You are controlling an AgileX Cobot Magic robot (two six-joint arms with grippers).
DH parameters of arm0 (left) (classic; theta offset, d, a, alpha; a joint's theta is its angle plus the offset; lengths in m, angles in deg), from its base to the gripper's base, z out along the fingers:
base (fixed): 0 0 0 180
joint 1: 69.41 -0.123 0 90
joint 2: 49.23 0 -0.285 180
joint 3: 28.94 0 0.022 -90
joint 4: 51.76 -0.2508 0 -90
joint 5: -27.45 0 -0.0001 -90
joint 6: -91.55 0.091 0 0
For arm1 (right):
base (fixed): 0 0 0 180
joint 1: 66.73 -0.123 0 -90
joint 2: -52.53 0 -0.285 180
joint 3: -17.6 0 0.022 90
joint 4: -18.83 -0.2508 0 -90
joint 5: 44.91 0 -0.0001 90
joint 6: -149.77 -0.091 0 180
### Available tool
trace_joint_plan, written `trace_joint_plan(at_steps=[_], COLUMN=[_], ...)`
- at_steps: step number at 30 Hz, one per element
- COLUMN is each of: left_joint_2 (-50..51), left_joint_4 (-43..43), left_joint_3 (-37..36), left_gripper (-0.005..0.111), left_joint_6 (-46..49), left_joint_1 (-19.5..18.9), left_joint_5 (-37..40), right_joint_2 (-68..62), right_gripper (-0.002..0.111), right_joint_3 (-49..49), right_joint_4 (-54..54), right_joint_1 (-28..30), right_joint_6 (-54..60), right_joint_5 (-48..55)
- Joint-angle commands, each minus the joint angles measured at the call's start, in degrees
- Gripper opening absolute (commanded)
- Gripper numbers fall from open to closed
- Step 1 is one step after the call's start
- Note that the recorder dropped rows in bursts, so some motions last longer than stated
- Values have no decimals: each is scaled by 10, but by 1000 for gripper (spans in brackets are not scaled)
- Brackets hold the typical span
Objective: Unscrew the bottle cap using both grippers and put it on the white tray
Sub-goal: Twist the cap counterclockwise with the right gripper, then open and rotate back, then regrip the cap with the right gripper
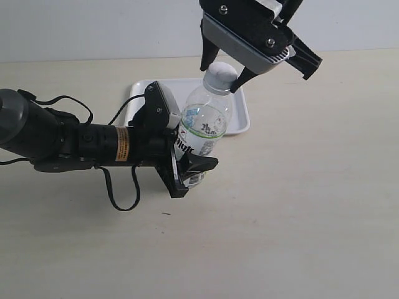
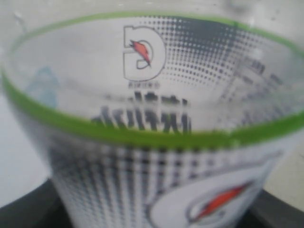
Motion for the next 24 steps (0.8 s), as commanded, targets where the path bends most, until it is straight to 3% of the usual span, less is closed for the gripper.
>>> trace_joint_plan(at_steps=[1,9,15,24], left_joint_2=[-1,-1,-1,-1], left_joint_4=[1,1,1,1], left_joint_3=[-1,-1,-1,-1], left_gripper=[1,1,1,1], left_joint_6=[-20,-21,-21,-21], left_joint_1=[2,2,2,2], left_joint_5=[14,14,14,14], right_joint_2=[3,20,34,36], right_gripper=[42,59,70,71], right_joint_3=[0,0,0,0], right_joint_4=[-12,-33,-39,-39], right_joint_1=[-1,-1,-1,-1], right_joint_6=[10,-93,-246,-667], right_joint_5=[10,10,10,10])
